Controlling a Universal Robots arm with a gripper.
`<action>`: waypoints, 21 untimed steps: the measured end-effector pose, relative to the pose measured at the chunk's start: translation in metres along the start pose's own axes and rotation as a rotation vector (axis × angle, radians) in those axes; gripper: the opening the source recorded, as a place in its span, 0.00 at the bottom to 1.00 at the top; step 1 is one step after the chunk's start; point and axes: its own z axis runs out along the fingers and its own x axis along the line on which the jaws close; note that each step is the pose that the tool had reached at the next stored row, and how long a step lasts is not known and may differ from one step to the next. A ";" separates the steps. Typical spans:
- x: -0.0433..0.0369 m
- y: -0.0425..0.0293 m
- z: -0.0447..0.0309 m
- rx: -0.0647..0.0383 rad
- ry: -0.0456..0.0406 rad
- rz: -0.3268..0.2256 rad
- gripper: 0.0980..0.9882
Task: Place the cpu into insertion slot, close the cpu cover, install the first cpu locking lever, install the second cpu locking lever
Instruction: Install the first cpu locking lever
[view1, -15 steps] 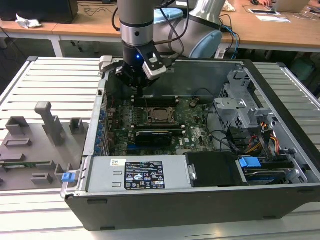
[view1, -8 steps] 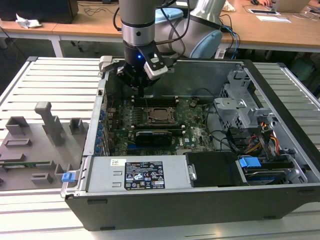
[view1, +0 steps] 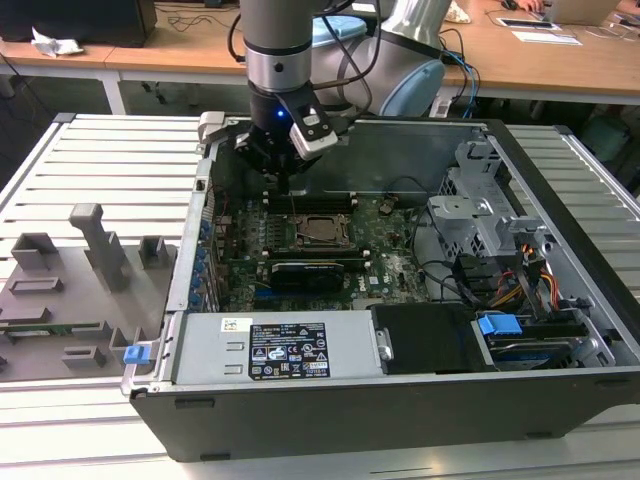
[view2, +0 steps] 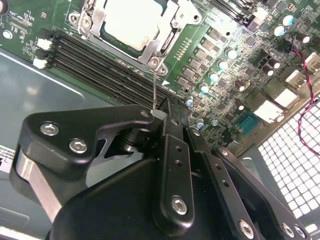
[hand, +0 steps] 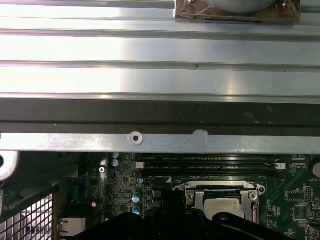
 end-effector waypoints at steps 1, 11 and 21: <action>-0.0002 0.0000 0.0000 0.000 0.0000 0.000 0.01; -0.0047 0.0000 0.0002 0.000 0.0000 0.000 0.01; -0.0159 -0.0001 0.0010 0.003 0.0001 0.000 0.01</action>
